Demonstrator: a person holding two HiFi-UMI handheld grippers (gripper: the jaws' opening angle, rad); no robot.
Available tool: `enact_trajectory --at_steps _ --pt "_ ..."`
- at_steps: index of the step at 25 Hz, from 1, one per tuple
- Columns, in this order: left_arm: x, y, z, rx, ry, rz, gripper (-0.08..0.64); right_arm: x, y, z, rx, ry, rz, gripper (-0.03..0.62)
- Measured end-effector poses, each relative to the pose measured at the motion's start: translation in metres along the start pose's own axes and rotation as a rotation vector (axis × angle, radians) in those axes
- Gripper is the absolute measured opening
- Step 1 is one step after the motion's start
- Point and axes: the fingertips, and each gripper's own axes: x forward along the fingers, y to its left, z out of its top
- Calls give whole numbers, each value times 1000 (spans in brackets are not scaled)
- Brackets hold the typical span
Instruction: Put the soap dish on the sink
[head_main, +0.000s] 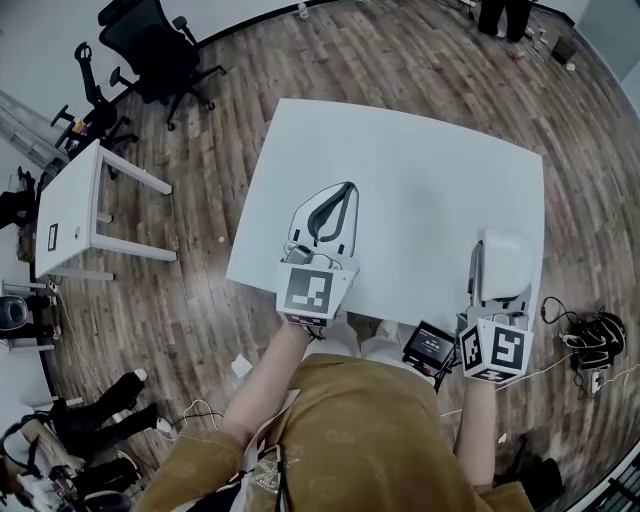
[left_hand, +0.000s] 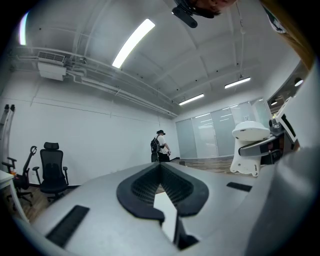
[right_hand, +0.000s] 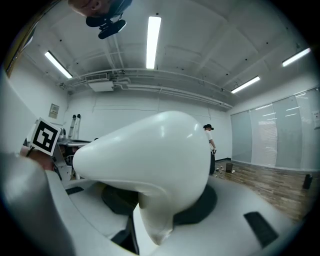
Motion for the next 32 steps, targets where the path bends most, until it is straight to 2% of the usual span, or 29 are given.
enact_trajectory --at_steps 6,11,19,24,29,32 --pt "15 14 -15 -2 21 -19 8 26 6 -13 -24 27 2 170" --pt "23 22 -31 -26 38 -8 8 49 3 -41 -19 98 1 170" --pt "25 28 -48 -38 78 5 8 77 9 -75 -97 179 30 170" --pt "25 35 -55 -40 92 17 8 90 22 -99 -227 215 73 170" --pt "23 37 -60 -45 104 23 8 100 34 -128 -399 261 111 170" --pt "22 39 -60 -44 105 27 9 102 37 -144 -428 297 125 170"
